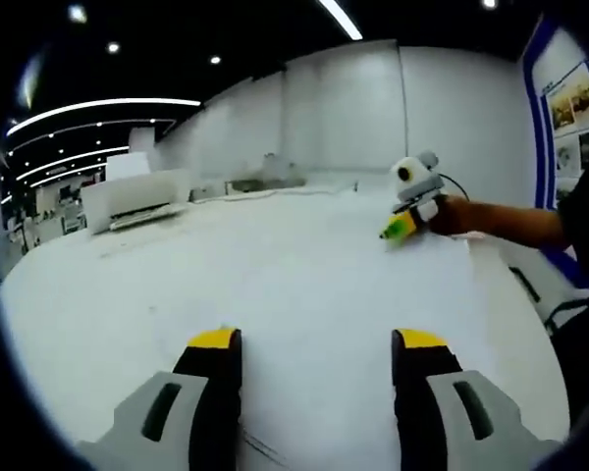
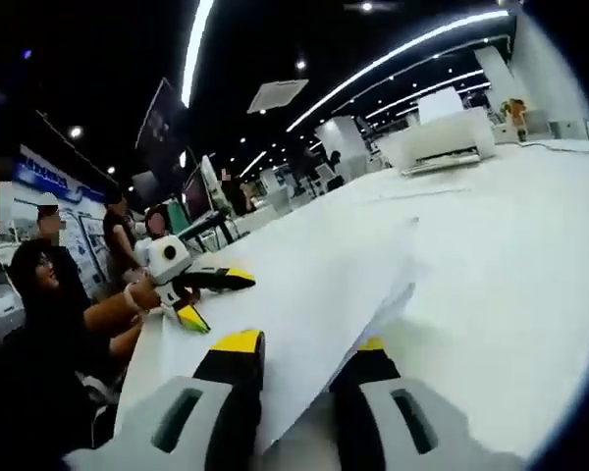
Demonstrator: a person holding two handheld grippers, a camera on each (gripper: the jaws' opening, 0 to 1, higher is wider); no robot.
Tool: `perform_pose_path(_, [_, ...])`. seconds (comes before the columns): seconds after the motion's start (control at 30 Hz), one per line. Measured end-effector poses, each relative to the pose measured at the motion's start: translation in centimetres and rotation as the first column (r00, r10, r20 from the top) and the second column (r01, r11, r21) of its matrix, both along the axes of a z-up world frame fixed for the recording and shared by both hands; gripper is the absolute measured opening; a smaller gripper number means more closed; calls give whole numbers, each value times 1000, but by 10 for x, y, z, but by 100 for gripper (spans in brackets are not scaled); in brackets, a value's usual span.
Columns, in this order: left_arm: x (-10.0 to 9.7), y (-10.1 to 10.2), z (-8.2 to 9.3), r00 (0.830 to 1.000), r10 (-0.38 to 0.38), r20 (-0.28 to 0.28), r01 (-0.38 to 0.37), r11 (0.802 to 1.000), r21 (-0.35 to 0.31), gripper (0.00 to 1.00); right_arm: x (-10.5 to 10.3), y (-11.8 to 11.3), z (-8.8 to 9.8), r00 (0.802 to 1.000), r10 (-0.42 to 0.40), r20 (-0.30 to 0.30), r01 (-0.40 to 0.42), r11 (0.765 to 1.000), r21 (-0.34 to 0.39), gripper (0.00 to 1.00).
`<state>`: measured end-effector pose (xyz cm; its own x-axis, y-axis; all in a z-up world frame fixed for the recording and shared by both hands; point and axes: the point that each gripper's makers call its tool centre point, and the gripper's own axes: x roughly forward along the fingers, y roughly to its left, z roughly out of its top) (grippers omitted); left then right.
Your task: Organize the stack of printing papers by aligning and flattening the scattered papers on the table
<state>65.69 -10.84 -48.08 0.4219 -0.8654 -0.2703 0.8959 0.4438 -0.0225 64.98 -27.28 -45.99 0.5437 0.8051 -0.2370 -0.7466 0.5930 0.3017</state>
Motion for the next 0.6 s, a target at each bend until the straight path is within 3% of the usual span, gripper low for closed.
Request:
perform_pose_path(0.07, [1,0,0,1000,-3,1,3,1000,-2,65,2,-21,8,996,-40,81,45,997,-56,29])
perform_pose_path(0.13, [-1,-1,0,1000,-5,2,5,1000,-1,65,4,-41,17,990,-87,114,95,993,-71,31])
perform_pose_path(0.23, [0,0,0,1000,-6,4,6,1000,-4,65,4,-49,33,987,-138,77,137,990,16,40])
perform_pose_path(0.33, [-1,-1,1,1000,-12,5,12,1000,-6,65,2,-35,38,991,-115,71,112,993,38,48])
perform_pose_path(0.4, [4,2,0,1000,-12,5,12,1000,-9,65,0,-9,37,991,-61,122,61,998,4,47])
perform_pose_path(0.5, [1,0,1,1000,-8,8,9,1000,-13,65,4,28,17,985,14,173,8,992,-122,51])
perform_pose_path(0.6, [4,3,1,1000,-2,10,2,1000,-17,64,7,59,-4,969,100,227,-41,967,-250,47])
